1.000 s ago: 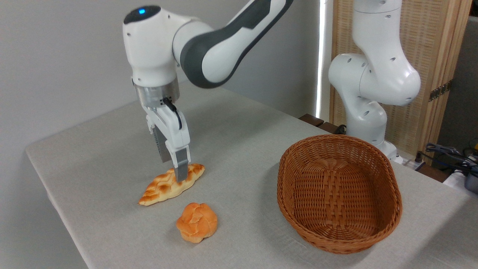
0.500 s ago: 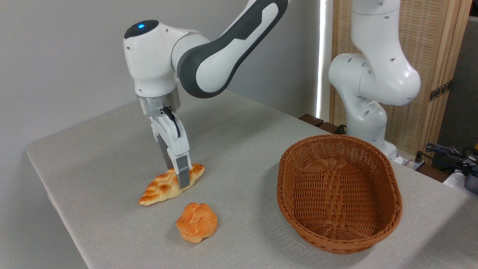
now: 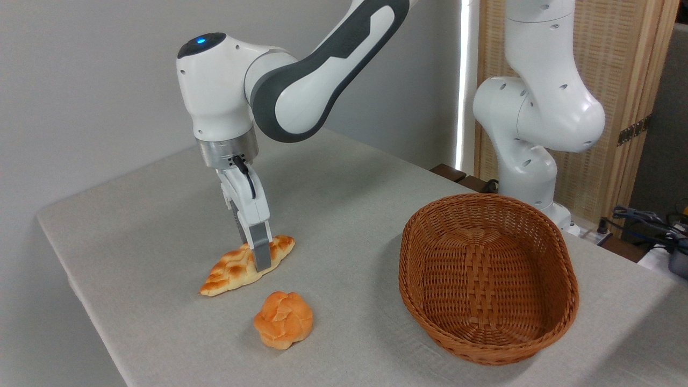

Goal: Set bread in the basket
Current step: 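Close the gripper on the middle of the braided loaf, then lift the braided loaf off the table and carry it toward the basket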

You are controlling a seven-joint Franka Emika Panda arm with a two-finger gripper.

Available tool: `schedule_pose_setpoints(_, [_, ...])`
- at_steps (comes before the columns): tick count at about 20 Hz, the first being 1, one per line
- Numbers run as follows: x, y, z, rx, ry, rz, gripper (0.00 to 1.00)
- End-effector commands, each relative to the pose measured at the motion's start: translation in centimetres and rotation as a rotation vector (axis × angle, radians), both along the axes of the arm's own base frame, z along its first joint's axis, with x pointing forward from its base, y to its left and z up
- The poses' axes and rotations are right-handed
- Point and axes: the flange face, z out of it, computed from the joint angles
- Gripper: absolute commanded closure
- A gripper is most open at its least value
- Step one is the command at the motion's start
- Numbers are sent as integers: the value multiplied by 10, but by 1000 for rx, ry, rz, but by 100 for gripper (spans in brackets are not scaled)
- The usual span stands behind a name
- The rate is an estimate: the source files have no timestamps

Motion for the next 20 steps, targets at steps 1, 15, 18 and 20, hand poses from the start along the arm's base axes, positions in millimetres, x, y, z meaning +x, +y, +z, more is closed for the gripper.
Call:
schedule_pose_setpoints(1, [1, -3, -2, 5, -19, 12, 75])
schedule_pose_setpoints(15, [4, 6, 17, 53, -6, 1, 79])
schedule_pose_setpoints(18, [7, 11, 35, 60, 1, 6, 79])
schedule_pose_setpoints(20, [11, 14, 60, 61, -4, 16, 79])
